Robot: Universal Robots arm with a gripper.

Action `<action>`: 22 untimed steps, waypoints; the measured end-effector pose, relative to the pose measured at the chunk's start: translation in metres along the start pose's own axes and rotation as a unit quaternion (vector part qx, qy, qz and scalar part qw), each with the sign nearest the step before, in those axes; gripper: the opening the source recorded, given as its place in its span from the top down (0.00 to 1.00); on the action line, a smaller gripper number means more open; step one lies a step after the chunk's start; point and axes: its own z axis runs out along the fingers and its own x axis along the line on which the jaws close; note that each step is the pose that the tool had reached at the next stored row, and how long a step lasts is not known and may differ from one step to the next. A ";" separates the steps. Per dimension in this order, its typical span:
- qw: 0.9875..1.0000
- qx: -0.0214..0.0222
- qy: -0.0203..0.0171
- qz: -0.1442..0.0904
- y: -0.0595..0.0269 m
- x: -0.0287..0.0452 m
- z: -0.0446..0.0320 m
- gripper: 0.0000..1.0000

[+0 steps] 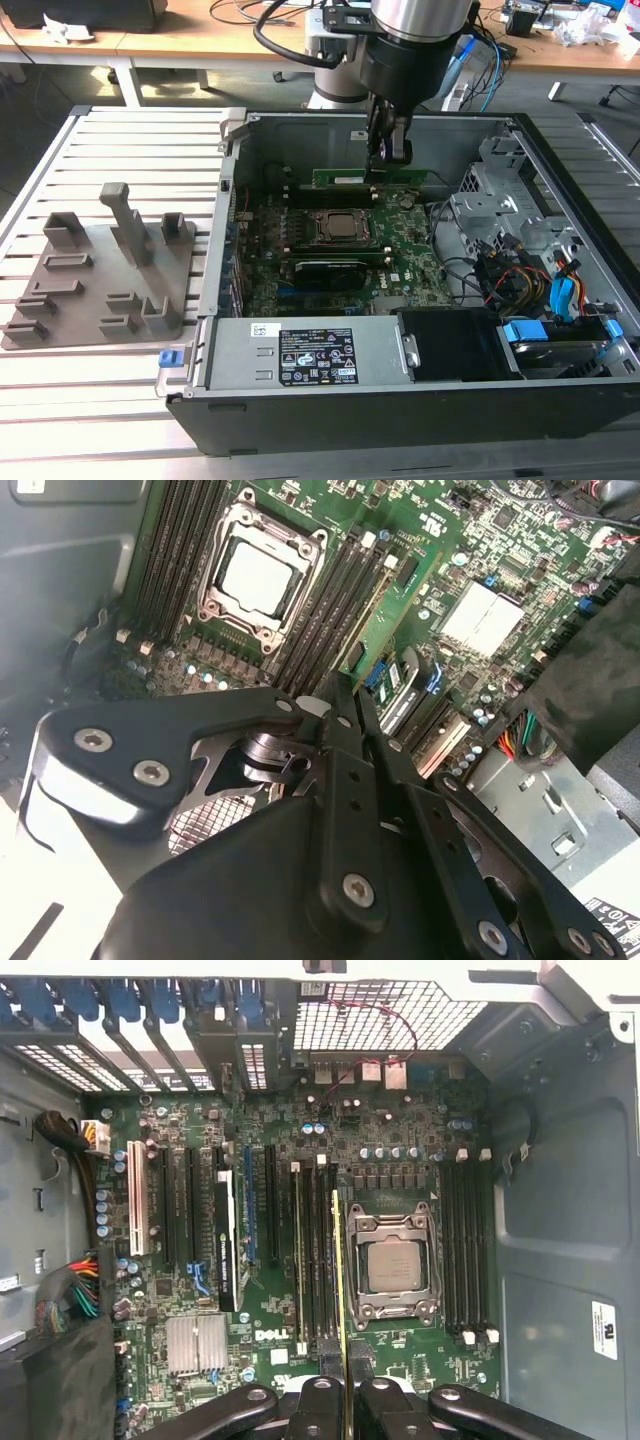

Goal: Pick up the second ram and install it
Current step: 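Insert the second ram into the second slot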

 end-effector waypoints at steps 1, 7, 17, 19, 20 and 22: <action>1.000 0.000 0.000 0.000 0.0000 0.0002 0.0019 0.86; 1.000 -0.001 0.000 0.000 -0.0003 -0.0001 0.0147 0.86; 1.000 -0.001 0.000 0.000 -0.0007 -0.0013 0.0303 0.86; 1.000 -0.001 0.000 0.000 -0.0007 -0.0021 0.0331 0.86; 1.000 -0.001 0.000 0.000 -0.0007 -0.0025 0.0338 0.86; 1.000 -0.001 0.000 0.000 -0.0007 -0.0038 0.0352 0.86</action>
